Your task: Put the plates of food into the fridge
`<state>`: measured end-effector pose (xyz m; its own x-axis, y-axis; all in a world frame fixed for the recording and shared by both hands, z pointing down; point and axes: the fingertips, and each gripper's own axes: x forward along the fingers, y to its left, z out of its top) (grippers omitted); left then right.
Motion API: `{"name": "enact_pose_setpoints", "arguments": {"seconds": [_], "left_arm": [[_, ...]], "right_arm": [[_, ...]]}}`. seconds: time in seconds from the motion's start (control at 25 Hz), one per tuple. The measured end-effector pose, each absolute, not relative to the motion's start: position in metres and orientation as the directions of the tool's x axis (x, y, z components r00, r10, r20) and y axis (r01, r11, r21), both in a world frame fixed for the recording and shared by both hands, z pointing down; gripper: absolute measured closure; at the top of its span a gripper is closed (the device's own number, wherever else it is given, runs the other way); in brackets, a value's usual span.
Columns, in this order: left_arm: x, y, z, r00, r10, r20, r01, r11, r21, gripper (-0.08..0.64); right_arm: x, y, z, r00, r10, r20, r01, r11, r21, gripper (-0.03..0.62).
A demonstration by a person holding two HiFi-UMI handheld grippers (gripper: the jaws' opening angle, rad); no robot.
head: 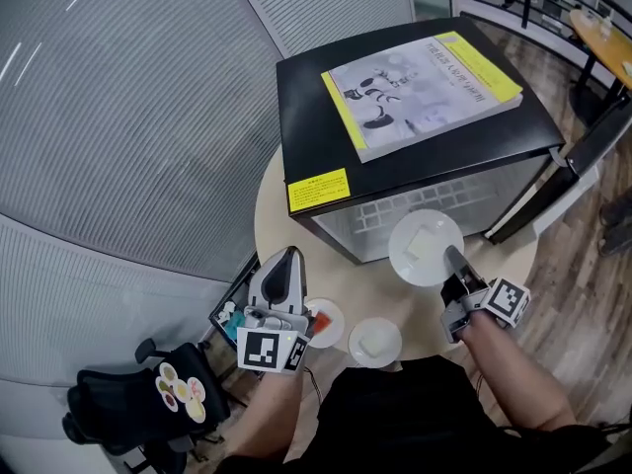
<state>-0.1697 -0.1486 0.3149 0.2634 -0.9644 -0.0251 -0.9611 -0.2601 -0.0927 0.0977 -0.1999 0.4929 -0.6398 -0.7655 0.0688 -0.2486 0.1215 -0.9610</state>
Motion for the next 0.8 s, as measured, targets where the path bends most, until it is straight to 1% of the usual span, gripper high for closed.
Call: {"name": "enact_pose_setpoints", "arguments": {"seconds": [0.08, 0.16, 0.28, 0.6, 0.8], "left_arm": [[-0.174, -0.148, 0.316, 0.241, -0.97, -0.025, -0.967, -0.238, -0.09, 0.558], [-0.178, -0.149, 0.316, 0.228, -0.973, -0.025, -0.97, -0.226, -0.087, 0.558], [-0.183, -0.15, 0.313, 0.226, -0.974, -0.032, -0.971, -0.223, -0.085, 0.558], [-0.193, -0.163, 0.314, 0.274, -0.959, -0.068, -0.96, -0.269, -0.079, 0.558], [-0.2, -0.164, 0.315, 0.307, -0.95, -0.066, -0.95, -0.301, -0.078, 0.558]], "right_arm": [[0.089, -0.205, 0.492, -0.659, -0.747, 0.09, -0.239, 0.093, -0.967, 0.568], [0.079, -0.211, 0.486, -0.671, -0.737, 0.087, -0.227, 0.093, -0.969, 0.568], [0.07, -0.216, 0.484, -0.666, -0.74, 0.1, -0.24, 0.085, -0.967, 0.568], [0.058, -0.231, 0.501, -0.601, -0.781, 0.167, -0.298, 0.025, -0.954, 0.566], [0.054, -0.235, 0.503, -0.549, -0.818, 0.172, -0.289, -0.007, -0.957, 0.566]]}}
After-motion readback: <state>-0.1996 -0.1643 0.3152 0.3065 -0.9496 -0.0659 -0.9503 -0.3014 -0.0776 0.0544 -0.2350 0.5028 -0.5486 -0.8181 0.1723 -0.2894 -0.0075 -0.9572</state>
